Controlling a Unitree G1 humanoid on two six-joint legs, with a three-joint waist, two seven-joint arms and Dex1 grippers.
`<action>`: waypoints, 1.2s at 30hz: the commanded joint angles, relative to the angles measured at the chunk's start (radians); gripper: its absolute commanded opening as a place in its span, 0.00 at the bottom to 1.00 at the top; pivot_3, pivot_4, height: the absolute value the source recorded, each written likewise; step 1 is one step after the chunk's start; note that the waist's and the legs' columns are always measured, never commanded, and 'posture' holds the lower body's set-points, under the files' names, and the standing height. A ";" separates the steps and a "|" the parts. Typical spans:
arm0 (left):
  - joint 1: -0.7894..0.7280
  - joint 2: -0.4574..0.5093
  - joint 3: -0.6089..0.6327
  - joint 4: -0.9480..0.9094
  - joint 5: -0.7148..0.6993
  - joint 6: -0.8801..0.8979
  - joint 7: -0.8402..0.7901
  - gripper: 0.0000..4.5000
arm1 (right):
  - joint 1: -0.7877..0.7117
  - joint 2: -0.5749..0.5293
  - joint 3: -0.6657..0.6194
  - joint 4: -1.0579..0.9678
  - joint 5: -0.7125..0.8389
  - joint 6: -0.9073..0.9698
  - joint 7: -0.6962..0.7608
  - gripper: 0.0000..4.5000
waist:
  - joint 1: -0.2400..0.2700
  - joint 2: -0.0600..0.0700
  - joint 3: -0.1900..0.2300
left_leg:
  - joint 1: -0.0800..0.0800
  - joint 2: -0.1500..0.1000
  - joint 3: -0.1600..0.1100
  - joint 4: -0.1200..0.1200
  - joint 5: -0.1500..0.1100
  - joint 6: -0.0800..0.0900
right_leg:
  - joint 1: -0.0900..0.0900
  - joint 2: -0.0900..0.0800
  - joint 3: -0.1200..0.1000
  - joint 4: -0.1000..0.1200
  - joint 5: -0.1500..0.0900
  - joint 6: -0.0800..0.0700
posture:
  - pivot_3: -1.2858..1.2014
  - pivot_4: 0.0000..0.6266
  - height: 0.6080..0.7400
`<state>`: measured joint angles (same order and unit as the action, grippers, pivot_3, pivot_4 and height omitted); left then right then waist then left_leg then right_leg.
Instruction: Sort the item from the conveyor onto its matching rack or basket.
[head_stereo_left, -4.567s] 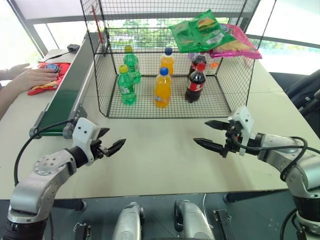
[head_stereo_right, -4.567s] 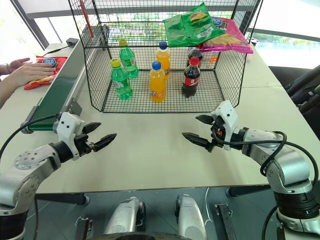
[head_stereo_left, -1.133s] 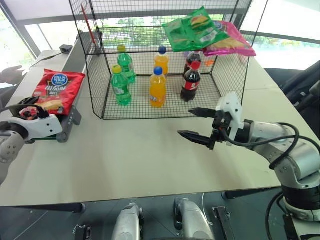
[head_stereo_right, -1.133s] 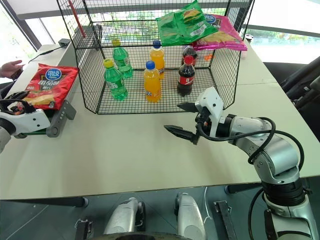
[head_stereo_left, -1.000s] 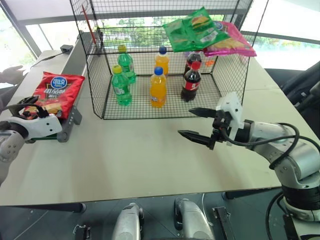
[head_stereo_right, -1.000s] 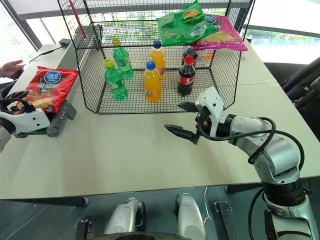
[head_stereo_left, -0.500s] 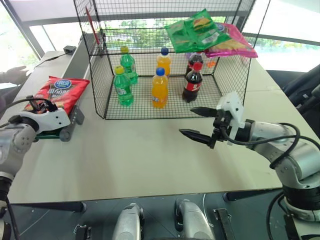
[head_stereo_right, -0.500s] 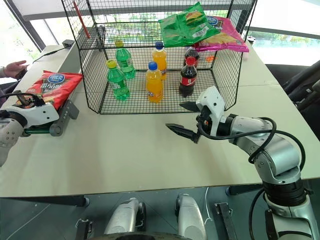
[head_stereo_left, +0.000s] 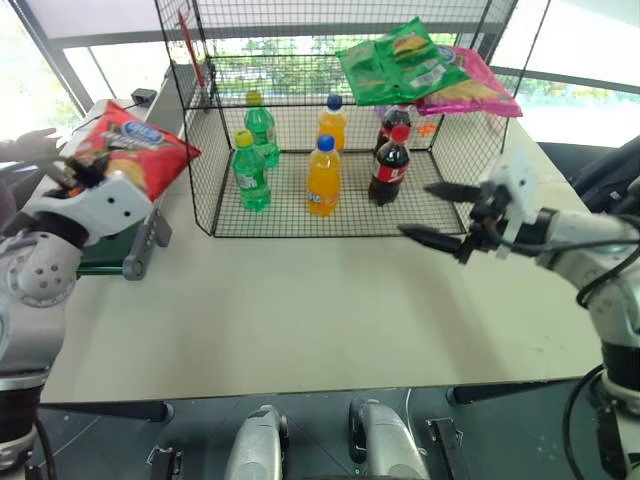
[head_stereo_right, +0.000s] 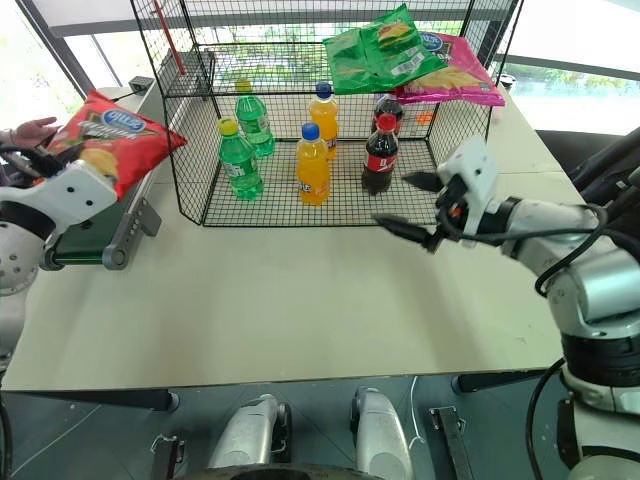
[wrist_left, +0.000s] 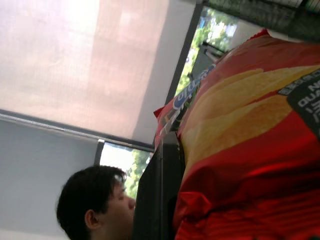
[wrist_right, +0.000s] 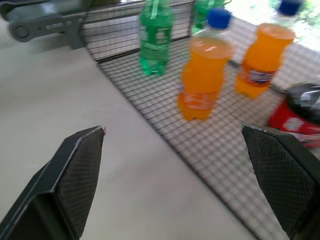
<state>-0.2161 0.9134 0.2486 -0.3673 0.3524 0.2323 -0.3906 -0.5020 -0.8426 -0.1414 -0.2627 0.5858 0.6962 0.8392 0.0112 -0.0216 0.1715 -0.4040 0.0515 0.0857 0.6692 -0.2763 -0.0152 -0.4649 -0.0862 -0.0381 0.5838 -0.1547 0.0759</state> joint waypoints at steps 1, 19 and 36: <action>-0.088 0.028 0.058 -0.082 -0.077 0.045 -0.071 0.02 | -0.049 -0.016 -0.006 0.045 -0.030 -0.057 0.035 1.00 | 0.000 0.000 0.000 | 0.001 0.000 -0.001 0.000 0.000 0.000 | 0.000 0.001 0.000 0.000 0.000 0.000 | 0.52 0.24 1.00; -0.539 -0.333 -0.123 -0.041 -0.438 0.178 -0.098 0.02 | 0.044 0.002 -0.076 -0.068 -0.023 -0.018 -0.043 1.00 | -0.001 0.000 0.000 | -0.002 0.000 -0.006 0.014 0.000 0.000 | 0.007 0.004 0.002 0.001 0.002 0.003 | 0.52 0.24 1.00; -0.951 -0.491 -0.340 0.924 -0.099 -0.202 0.246 0.02 | 0.120 -0.008 -0.220 -0.166 0.040 0.034 -0.132 1.00 | 0.005 -0.001 0.001 | -0.003 0.000 -0.008 0.014 0.000 0.001 | 0.008 0.005 0.002 0.000 0.003 0.004 | 0.52 0.24 1.00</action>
<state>-1.1146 0.4404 -0.0723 0.5001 0.2330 0.0674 -0.1703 -0.3697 -0.8397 -0.3282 -0.3943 0.6107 0.7350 0.7144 0.0159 -0.0228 0.1721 -0.4071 0.0512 0.0776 0.6835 -0.2760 -0.0147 -0.4571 -0.0815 -0.0366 0.5838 -0.1513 0.0795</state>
